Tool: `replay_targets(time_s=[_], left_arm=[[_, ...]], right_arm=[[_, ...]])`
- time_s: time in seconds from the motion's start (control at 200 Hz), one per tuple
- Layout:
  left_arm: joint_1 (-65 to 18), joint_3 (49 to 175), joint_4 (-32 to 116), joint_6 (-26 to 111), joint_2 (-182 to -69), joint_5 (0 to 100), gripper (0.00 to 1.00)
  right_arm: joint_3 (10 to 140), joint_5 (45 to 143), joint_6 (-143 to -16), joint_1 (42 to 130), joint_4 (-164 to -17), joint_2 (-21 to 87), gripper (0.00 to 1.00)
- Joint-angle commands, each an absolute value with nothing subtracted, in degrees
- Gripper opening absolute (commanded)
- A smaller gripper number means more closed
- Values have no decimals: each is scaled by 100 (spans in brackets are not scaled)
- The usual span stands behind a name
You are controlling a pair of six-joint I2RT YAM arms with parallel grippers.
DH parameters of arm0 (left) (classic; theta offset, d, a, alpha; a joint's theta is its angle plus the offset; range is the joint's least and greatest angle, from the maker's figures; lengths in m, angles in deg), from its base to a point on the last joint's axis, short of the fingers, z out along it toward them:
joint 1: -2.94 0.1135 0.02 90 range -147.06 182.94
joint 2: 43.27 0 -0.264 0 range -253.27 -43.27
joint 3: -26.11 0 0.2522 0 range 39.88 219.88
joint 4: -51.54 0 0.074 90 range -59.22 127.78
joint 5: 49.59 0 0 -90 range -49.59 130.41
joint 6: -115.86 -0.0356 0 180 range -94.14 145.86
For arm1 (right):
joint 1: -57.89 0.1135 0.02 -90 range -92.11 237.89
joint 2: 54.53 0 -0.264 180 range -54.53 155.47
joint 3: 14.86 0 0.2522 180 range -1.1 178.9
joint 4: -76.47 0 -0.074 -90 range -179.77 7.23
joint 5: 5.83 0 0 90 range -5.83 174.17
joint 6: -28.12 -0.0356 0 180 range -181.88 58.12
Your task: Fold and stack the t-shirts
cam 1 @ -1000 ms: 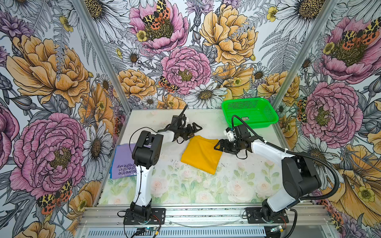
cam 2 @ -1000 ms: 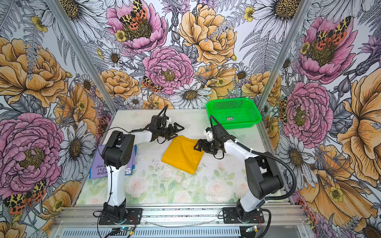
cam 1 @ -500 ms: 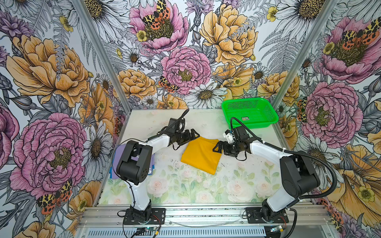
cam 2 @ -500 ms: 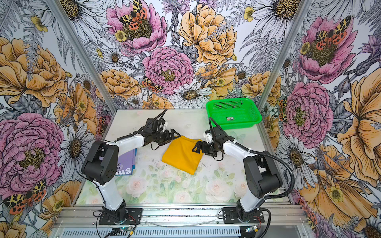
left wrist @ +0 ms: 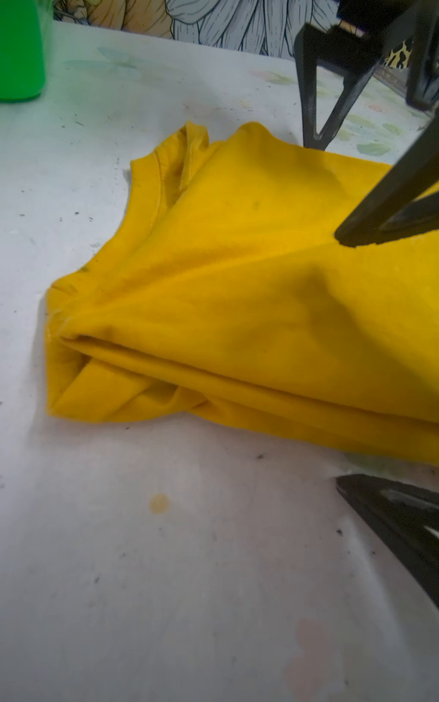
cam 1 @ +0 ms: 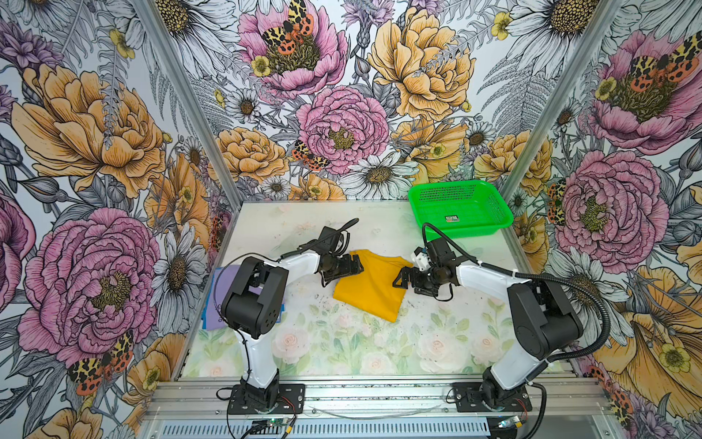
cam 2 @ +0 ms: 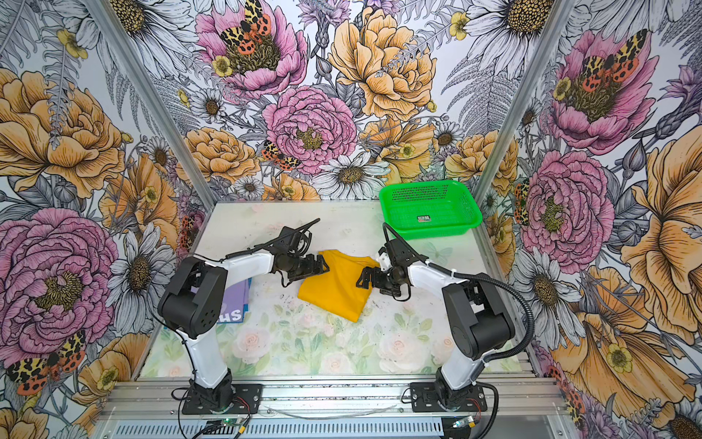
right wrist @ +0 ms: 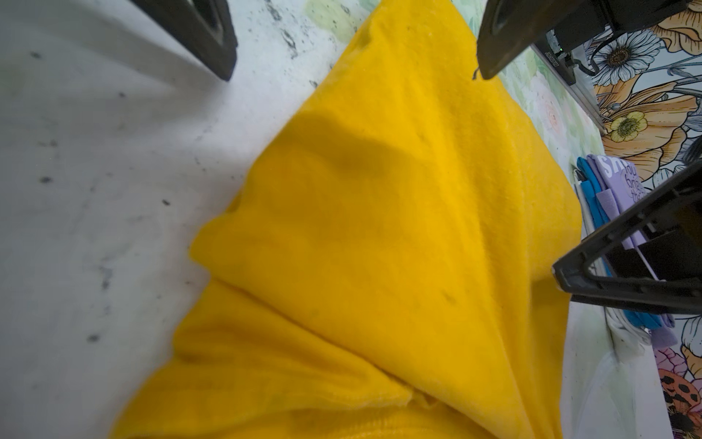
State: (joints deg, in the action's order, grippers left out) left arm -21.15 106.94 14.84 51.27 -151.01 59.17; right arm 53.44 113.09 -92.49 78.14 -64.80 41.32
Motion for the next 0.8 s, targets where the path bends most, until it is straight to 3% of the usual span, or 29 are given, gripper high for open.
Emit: replay_targets(time_s=[0.0, 0.35, 0.795], left_arm=[[-2252, 10821, 1158, 5038, -15351, 5667, 99], [-2353, 10962, 905, 5073, -15251, 5550, 99], [-2362, 11056, 394, 4913, -15029, 5654, 99]], right_arm=[[5320, 10941, -9282, 7887, -6332, 4025, 99], [5985, 8968, -8798, 8186, -5096, 4009, 99], [6603, 8198, -8605, 8645, -4624, 4785, 99]])
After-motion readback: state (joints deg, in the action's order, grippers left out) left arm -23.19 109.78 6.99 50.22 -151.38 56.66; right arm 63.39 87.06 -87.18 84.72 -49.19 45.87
